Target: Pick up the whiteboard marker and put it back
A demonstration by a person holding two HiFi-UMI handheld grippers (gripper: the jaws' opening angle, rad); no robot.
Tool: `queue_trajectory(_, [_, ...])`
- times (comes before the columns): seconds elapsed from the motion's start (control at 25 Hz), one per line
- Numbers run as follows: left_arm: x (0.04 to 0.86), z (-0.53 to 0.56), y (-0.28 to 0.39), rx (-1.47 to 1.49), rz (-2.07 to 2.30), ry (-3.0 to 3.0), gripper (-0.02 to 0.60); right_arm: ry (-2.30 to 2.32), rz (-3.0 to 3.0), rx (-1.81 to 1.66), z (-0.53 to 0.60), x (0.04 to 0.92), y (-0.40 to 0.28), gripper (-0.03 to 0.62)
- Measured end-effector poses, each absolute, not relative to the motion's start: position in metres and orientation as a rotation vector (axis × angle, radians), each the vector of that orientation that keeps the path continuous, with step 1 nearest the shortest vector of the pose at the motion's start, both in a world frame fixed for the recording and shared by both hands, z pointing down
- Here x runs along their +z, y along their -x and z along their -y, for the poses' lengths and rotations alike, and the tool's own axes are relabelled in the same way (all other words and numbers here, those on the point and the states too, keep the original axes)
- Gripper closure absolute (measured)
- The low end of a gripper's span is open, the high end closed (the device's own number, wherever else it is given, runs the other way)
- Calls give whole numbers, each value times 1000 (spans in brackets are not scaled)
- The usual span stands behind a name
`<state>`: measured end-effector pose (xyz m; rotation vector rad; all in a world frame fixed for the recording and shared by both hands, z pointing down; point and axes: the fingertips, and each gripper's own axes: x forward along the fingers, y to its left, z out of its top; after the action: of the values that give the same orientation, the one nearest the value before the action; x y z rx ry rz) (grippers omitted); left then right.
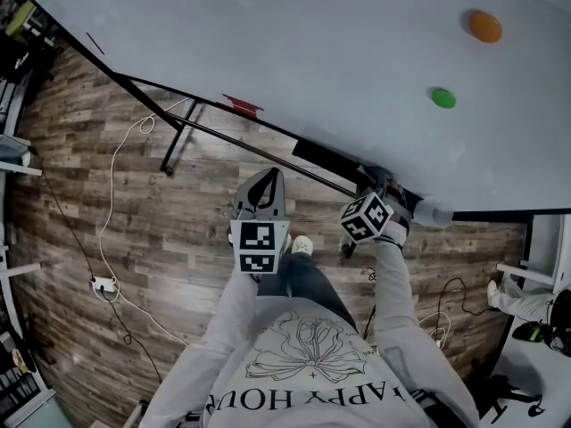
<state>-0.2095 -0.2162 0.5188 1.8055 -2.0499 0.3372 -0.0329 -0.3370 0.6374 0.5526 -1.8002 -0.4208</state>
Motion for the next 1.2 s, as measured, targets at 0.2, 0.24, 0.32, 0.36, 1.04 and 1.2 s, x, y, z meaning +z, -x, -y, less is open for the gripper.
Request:
queue_trajectory(0.2, [508, 223, 204, 326, 2056, -1840, 574, -625, 1858, -383, 337, 619, 30, 530])
queue_trajectory(0.24, [506, 224, 203, 323, 2056, -1849, 574, -640, 1864, -384, 337, 615, 30, 530])
queue_trajectory(0.32, [500, 227, 200, 319, 2055, -1870, 574, -680, 1881, -384, 336, 604, 28, 530])
queue_trajectory(0.36, [498, 228, 198, 317, 2054, -1880, 574, -704, 1896, -375, 336, 598, 27, 530])
queue_trajectory(1.04, [422, 269, 162, 195, 2066, -2100, 574, -1274, 2324, 48, 340, 474, -7, 530])
queue_trajectory(1.2, [408, 278, 146, 163, 2042, -2161, 574, -1369, 2391, 118, 339, 455, -24, 530])
